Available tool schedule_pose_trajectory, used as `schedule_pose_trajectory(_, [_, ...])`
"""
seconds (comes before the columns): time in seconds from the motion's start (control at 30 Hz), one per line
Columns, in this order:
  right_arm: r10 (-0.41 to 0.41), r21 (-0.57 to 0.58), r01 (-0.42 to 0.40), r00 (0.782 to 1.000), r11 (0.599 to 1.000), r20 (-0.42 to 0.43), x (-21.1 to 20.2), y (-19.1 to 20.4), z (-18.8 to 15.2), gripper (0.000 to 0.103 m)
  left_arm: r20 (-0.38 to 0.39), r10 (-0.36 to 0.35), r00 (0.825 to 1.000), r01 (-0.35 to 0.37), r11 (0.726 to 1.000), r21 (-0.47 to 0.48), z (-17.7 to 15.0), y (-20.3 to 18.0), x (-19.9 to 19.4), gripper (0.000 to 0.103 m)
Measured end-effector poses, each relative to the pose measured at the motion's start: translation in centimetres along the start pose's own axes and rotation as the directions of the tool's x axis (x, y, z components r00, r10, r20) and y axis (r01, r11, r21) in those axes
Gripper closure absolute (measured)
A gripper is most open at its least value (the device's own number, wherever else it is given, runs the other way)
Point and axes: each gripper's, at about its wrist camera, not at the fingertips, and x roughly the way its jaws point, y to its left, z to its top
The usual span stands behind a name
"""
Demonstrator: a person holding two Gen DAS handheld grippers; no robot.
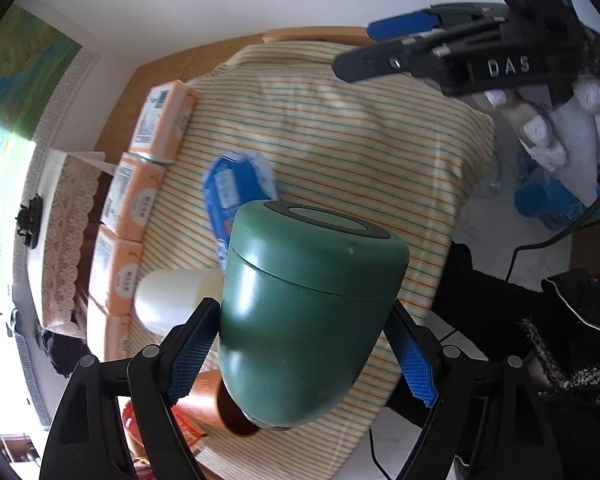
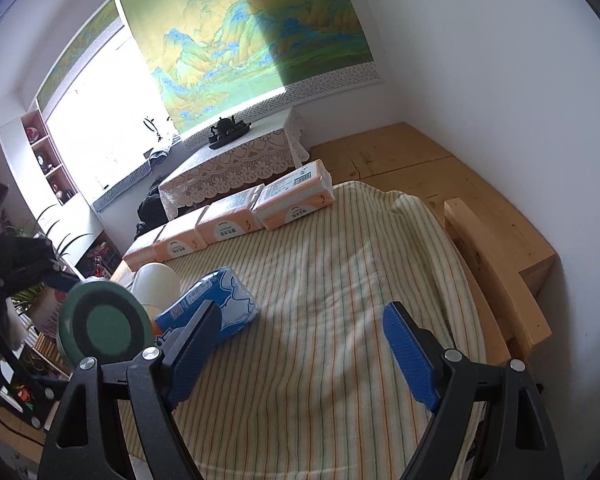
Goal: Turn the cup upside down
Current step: 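Lift the green thermos off the table with the left gripper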
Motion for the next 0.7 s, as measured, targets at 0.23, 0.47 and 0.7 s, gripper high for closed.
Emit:
schedule_pose_trajectory(0.23, [-0.017,0.003,0.017,1.0,1.0,-0.003,-2.0,-0.6,-1.7,0.023,-0.063,-0.039,0.997,0.042,0.998,0.037,-0.1,-3.8,3.6,0.018])
schedule_pose_trajectory(0.47, [-0.017,0.01,0.017,1.0,1.0,-0.008,-2.6,-0.9,-2.4,0.023,-0.076,-0.006,0.997,0.004,1.0,-0.017,1.3,-1.8,5.6,0.018])
schedule_pose_trajectory(0.7, [-0.004,0.023,0.005,1.0,1.0,-0.028,-1.9,-0.5,-2.7,0.023,-0.03,-0.017,0.999,0.013,0.993,-0.118,2.1,1.2,5.7,0.018])
